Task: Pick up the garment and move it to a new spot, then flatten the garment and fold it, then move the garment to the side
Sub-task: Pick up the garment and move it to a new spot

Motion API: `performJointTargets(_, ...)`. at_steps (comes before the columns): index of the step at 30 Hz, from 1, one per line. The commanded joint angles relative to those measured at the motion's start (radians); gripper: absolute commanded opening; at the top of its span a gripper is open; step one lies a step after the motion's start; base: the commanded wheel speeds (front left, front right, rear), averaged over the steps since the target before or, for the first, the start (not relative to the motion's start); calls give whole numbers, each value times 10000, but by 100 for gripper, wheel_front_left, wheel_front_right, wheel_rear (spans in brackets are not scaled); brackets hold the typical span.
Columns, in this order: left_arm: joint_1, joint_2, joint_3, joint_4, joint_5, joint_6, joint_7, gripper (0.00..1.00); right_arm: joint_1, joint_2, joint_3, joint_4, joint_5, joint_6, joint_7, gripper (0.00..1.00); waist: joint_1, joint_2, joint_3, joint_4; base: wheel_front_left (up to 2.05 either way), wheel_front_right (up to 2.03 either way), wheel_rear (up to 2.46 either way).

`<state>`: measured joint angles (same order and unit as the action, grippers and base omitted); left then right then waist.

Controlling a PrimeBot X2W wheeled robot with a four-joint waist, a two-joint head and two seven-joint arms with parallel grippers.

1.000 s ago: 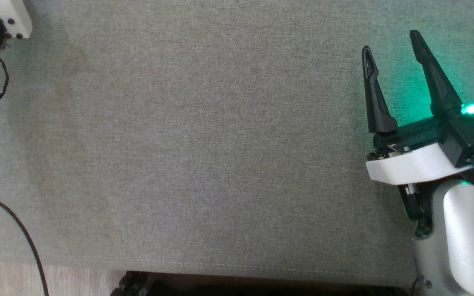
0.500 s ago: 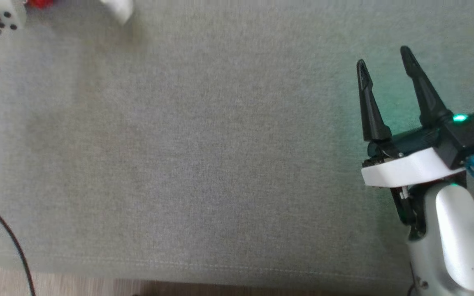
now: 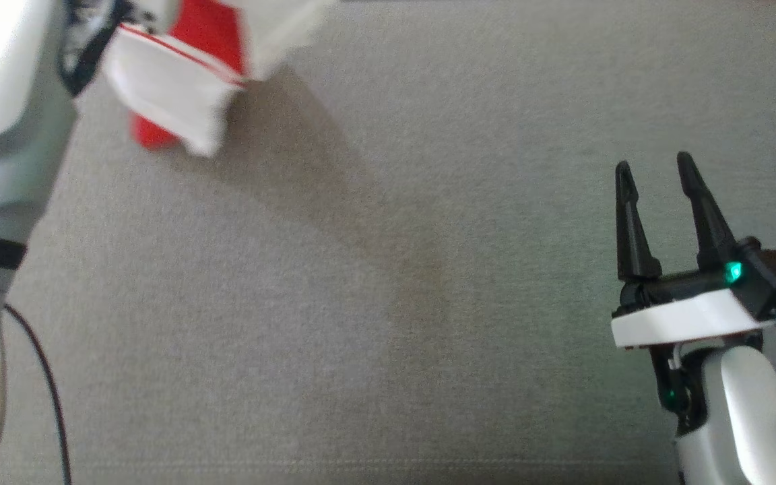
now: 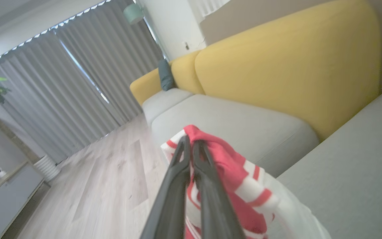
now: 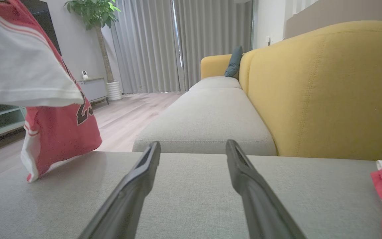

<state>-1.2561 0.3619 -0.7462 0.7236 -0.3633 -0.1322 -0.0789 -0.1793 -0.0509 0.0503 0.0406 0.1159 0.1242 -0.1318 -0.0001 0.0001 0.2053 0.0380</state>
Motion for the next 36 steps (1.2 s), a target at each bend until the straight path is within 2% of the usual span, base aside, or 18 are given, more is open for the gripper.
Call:
performJointTargets(1, -774, 251, -40, -700, -307, 17, 24, 0, -46, 7, 152, -215, 135, 65, -166, 100, 1, -1, -667, -509, 0, 0, 0)
performJointTargets(6, -1021, -33, -645, -1731, -1065, 16, 3, 0, 106, 7, 105, 4, 326, 65, -331, 100, 1, -1, -1066, -1071, 0, 0, 0)
performJointTargets(14, -1299, -616, -541, -2573, -1752, 16, -235, 0, 180, 7, 92, 48, 518, 65, -427, 100, 1, -1, -903, -1751, 0, 0, 0)
performJointTargets(20, -140, -255, -443, -2608, -2232, 191, -291, 0, 181, 7, 77, 149, 606, 65, -553, 100, 1, -1, -569, -1915, 0, 0, 0)
performJointTargets(26, 2359, 365, -521, -1975, -3026, 477, -116, 0, 148, 7, 45, 235, 638, 65, -621, 100, 1, -1, -227, -1693, 0, 0, 0)
performJointTargets(31, 3624, 506, -463, -1108, -3441, 845, -195, 0, 4, 7, 156, 283, 690, 65, -640, 100, 1, -1, 110, -1544, 0, 0, 0)
performJointTargets(36, 3922, 483, -352, -317, -3513, 1219, -455, 0, -148, 7, 184, 412, 679, 65, -666, 100, 1, -1, 409, -1477, 0, 0, 0)
